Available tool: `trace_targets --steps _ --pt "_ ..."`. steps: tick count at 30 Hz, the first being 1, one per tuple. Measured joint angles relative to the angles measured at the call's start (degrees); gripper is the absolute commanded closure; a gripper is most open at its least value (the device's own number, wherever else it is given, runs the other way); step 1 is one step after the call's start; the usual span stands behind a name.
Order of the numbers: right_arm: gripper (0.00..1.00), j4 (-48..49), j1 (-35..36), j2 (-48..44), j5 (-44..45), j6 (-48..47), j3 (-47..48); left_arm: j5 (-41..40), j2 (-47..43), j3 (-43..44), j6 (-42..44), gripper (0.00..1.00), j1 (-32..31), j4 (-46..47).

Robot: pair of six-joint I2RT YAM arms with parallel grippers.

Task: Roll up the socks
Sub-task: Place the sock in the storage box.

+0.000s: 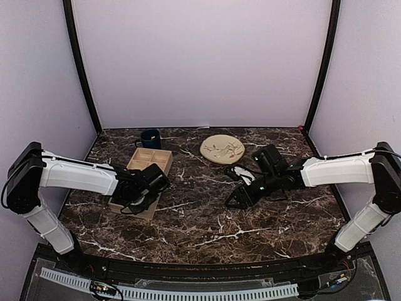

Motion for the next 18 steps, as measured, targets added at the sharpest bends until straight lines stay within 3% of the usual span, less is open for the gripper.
trace_targets --steps 9,18 --pt "0.39 0.0 0.3 0.0 0.0 0.0 0.0 3.7 -3.4 -1.3 1.0 0.57 0.0 0.5" --pt "0.39 0.0 0.6 0.0 0.0 0.0 0.0 5.3 -5.0 -1.4 1.9 0.55 0.0 -0.4"
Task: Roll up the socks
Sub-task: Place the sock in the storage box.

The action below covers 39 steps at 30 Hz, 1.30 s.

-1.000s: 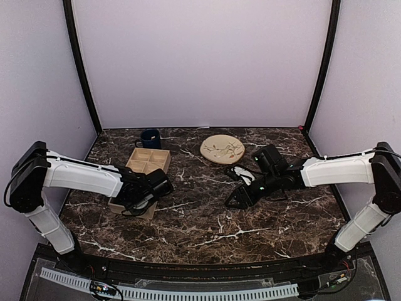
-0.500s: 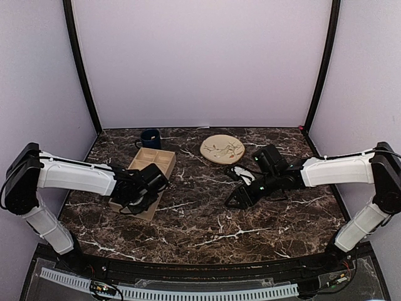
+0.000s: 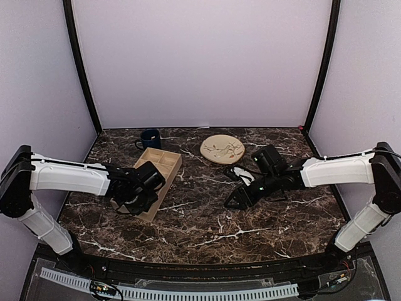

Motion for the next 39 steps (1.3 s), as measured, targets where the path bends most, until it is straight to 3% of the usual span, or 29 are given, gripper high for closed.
trace_targets --steps 11,22,24,29,35,39 --pt "0.39 0.0 0.4 0.0 0.2 0.0 0.0 1.4 -0.4 2.9 3.2 0.5 0.0 -3.0" --pt "0.39 0.0 0.5 0.0 0.2 0.0 0.0 1.7 -3.9 2.9 4.2 0.51 -0.2 -4.1" --pt "0.39 0.0 0.5 0.0 0.2 0.0 0.0 1.7 -3.9 3.2 4.7 0.54 -0.4 -4.5" --pt "0.39 0.1 0.5 0.0 0.2 0.0 0.0 0.8 -4.6 3.5 6.8 0.73 -0.7 -3.8" --pt "0.39 0.1 0.7 0.0 0.6 0.0 0.0 0.2 -5.5 3.2 9.8 0.79 -0.7 0.5" --pt "0.39 0.0 0.7 0.0 0.8 0.0 0.2 0.2 -5.4 3.2 11.2 0.92 -0.2 2.2"
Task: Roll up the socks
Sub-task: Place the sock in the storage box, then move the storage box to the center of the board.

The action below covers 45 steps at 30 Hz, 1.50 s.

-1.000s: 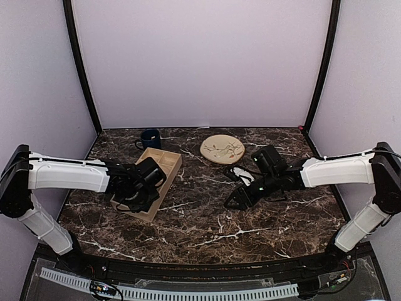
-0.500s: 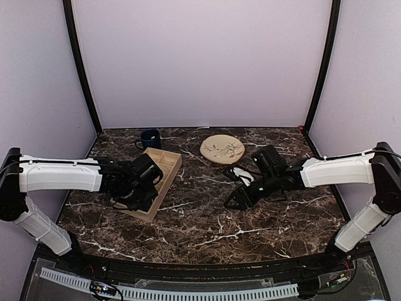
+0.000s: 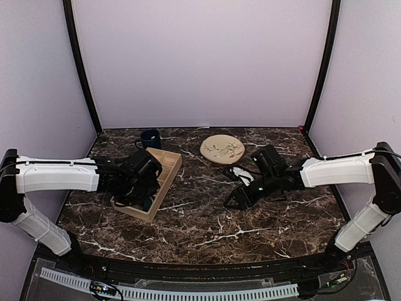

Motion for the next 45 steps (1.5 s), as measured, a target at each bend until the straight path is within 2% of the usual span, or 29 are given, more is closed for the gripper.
trace_targets --steps 2,6,13,19,28,33,41,45 --pt "0.39 0.0 0.0 0.0 0.0 0.0 0.2 0.0 0.2 0.0 0.5 0.97 0.3 0.4" --pt "0.39 0.0 0.0 0.0 0.0 0.0 0.7 0.0 1.0 0.0 1.3 0.97 1.2 0.8" --pt "0.39 -1.7 2.6 0.5 1.2 -0.9 4.6 -0.1 -0.5 -2.5 1.0 0.85 2.1 0.2" --pt "0.39 -2.8 6.1 4.4 2.4 -1.5 12.4 -2.6 -9.2 -5.8 0.9 0.72 2.1 -2.5" --pt "0.39 -7.4 14.3 19.4 5.2 -1.8 35.8 -7.9 -21.9 -10.0 0.7 0.62 2.8 -5.7" --pt "0.38 -10.8 18.2 30.2 6.4 -1.9 51.3 -8.7 -25.7 -14.5 -1.3 0.51 3.4 -7.3" --pt "0.36 -20.3 21.5 47.4 8.7 -2.5 75.0 -10.6 -31.9 -20.6 -6.1 0.38 5.0 -9.1" --pt "0.36 -23.2 21.8 51.9 9.8 -2.6 81.9 -11.9 -34.7 -23.5 -6.6 0.36 6.3 -9.0"
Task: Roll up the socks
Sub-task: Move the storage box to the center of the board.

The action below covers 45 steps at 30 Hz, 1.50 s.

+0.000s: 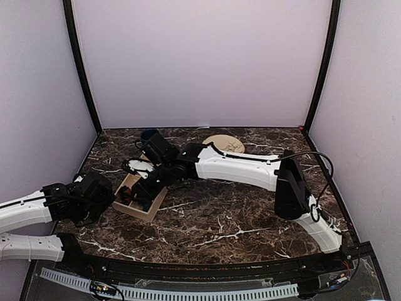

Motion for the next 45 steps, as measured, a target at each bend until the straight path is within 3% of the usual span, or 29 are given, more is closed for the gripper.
trace_targets --steps 13,25,45 --pt "0.39 -2.9 0.0 5.7 0.9 1.5 6.1 0.2 -1.7 -7.7 2.1 0.35 8.0 5.1" --pt "0.41 -3.8 -0.9 8.3 0.6 3.0 6.4 5.1 5.4 -10.3 7.3 0.34 15.9 15.9" --pt "0.45 -5.6 -2.3 11.6 -3.1 4.7 10.3 11.3 9.1 -15.2 12.8 0.38 19.9 31.3"
